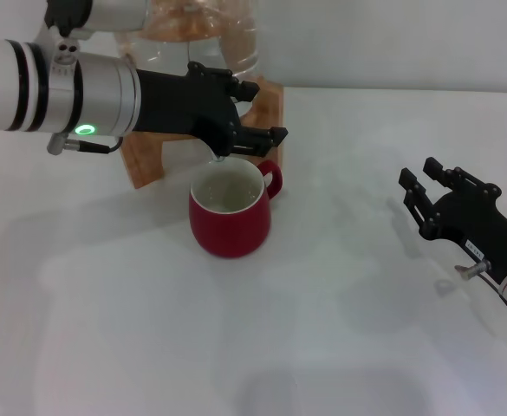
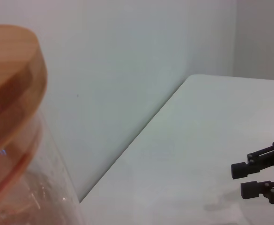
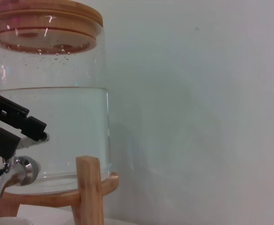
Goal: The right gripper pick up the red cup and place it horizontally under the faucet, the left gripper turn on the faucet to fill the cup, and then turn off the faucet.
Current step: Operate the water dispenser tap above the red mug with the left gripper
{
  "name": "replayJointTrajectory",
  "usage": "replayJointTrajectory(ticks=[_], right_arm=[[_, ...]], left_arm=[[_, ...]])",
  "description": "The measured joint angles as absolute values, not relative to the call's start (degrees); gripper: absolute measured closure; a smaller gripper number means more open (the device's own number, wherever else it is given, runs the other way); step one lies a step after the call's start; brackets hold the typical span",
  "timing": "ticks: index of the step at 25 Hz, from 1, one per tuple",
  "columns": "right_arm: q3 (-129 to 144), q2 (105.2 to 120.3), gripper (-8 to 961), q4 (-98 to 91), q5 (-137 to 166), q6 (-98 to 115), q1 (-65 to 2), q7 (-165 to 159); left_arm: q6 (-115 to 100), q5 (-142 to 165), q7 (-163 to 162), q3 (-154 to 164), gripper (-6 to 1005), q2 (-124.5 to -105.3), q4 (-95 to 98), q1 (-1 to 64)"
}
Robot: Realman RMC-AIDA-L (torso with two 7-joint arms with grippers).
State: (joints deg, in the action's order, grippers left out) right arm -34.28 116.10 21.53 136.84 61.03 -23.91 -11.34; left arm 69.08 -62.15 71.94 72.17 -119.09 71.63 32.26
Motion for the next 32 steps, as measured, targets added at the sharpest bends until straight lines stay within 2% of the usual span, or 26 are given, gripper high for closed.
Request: replayJointTrajectory(ticks=[20,28,32], right_arm=[[-34.3,116.1,591,21.5,136.8,61.3,-23.8,-11.3],[-34.3,116.1,590,21.5,136.8,61.2,-23.8,-11.3],[-34.3,116.1,590,21.5,136.8,61.0,-23.7,-11.3]], left_arm=[[69.8,-64.2,72.0,73.2,239,-119.26,73.6,30.7],[69.7,-72.5,75.1,73.4,239,-119.27,77.4,24.1],[69.3,-79.0,78.9,74.0,240,-119.38,79.4,18.2]])
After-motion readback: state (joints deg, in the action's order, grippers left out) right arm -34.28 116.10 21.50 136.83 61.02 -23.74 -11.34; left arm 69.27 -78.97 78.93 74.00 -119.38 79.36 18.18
